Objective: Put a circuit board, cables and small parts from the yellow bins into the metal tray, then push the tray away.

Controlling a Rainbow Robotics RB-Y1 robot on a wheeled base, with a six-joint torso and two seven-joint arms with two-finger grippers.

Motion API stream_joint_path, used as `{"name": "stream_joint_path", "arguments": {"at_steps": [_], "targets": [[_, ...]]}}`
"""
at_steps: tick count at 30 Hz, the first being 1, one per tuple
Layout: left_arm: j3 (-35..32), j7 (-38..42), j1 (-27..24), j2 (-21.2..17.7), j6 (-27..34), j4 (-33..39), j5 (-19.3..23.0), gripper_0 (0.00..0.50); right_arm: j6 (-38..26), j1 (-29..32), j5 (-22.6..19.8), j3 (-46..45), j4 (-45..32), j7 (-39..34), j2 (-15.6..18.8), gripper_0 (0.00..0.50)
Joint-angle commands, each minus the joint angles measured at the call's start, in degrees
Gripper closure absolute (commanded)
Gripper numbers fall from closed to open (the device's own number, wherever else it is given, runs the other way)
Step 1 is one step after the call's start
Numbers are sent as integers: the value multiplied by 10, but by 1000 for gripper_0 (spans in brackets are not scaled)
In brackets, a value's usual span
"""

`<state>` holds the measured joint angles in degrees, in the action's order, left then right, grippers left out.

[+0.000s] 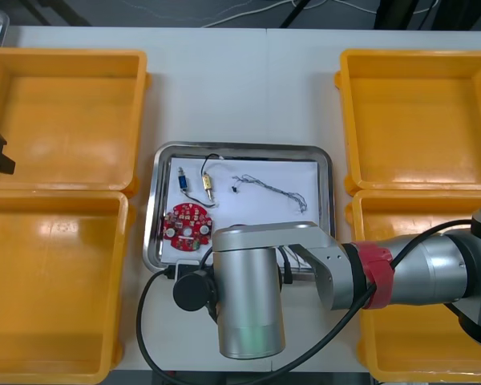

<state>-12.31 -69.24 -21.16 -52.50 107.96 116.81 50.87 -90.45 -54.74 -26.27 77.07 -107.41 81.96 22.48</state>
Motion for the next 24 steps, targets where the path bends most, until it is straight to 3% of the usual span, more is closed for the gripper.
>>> {"name": "stream_joint_path", "arguments": {"at_steps": [1, 15, 24], "targets": [[-13, -17, 9, 2, -8, 17, 3, 0, 7, -32, 10, 9, -7, 0, 5, 500], [-13, -17, 9, 2, -8, 17, 3, 0, 26, -78, 22, 9, -5, 16, 36, 500], [-13, -17, 9, 2, -8, 17, 3, 0, 56, -104, 25, 9, 41, 35, 42, 500]]}}
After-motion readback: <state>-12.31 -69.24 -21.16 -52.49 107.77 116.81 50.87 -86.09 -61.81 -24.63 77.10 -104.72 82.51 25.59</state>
